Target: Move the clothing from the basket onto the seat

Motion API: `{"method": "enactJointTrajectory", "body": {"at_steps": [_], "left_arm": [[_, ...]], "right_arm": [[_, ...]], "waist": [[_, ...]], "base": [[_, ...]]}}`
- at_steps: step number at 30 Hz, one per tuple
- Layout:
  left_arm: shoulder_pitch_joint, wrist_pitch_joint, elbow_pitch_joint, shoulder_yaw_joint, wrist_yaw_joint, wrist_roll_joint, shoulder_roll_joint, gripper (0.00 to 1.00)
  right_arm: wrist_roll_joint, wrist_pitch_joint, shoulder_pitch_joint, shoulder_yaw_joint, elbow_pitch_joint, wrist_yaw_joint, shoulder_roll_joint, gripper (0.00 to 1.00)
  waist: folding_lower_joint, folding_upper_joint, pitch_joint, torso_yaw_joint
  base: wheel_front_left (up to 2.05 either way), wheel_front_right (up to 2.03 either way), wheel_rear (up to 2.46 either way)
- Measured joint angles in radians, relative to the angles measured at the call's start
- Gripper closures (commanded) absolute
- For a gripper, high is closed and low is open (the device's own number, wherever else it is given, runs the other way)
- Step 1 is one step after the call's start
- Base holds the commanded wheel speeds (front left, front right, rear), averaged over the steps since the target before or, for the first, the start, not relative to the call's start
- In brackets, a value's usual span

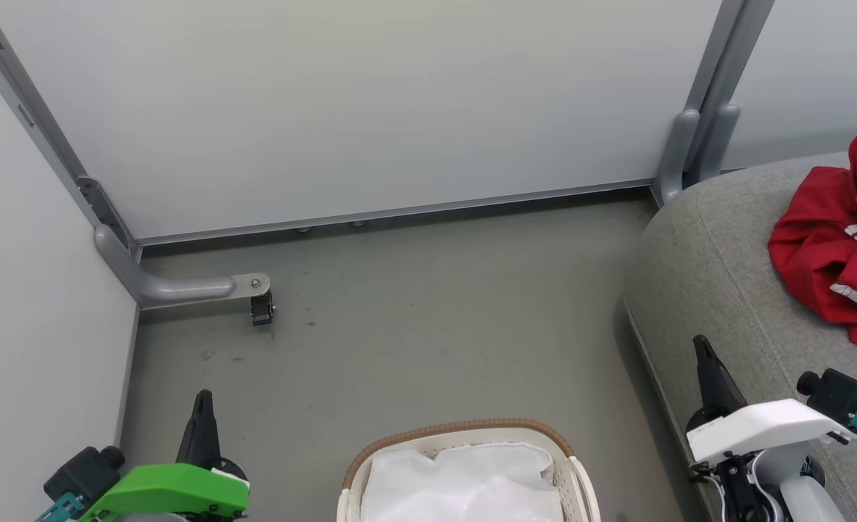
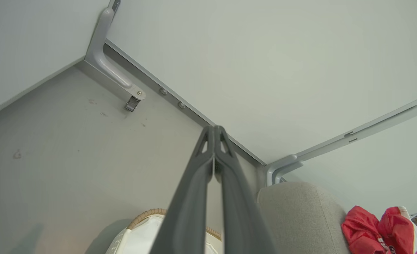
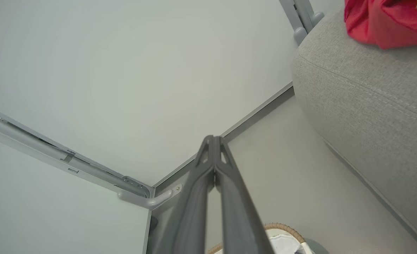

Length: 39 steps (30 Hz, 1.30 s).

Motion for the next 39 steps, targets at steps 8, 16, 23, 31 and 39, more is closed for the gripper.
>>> {"method": "enactJointTrajectory", "body": {"at_steps": [8, 16, 23, 31, 39], "left_arm": [[-0.012, 0.026, -0.005, 0.021, -0.009, -0.092, 0.000, 1.00], [-0.021, 0.052, -0.010, 0.040, -0.018, -0.174, 0.000, 1.00], [-0.030, 0.072, -0.013, 0.055, -0.024, -0.239, 0.000, 1.00], [-0.040, 0.095, -0.016, 0.072, -0.031, -0.310, 0.000, 1.00], [-0.045, 0.114, -0.018, 0.087, -0.039, -0.377, 0.000, 1.00]], "right_arm": [[0.102, 0.026, 0.003, -0.011, -0.010, 0.000, 0.000, 1.00], [0.198, 0.051, 0.003, -0.023, -0.019, 0.000, -0.001, 1.00], [0.271, 0.071, 0.003, -0.031, -0.025, 0.000, -0.002, 1.00], [0.353, 0.093, 0.003, -0.040, -0.033, 0.000, -0.002, 1.00], [0.431, 0.114, 0.004, -0.049, -0.040, 0.000, -0.003, 1.00]], "waist": [[0.0000, 0.0000, 0.001, -0.002], [0.0000, 0.0000, 0.001, -0.003], [0.0000, 0.0000, 0.002, -0.005], [0.0000, 0.0000, 0.002, -0.007], [0.0000, 0.0000, 0.003, -0.008]], "base": [[0.00, 0.00, 0.00], [0.00, 0.00, 0.00], [0.00, 0.00, 0.00], [0.00, 0.00, 0.00], [0.00, 0.00, 0.00]]}}
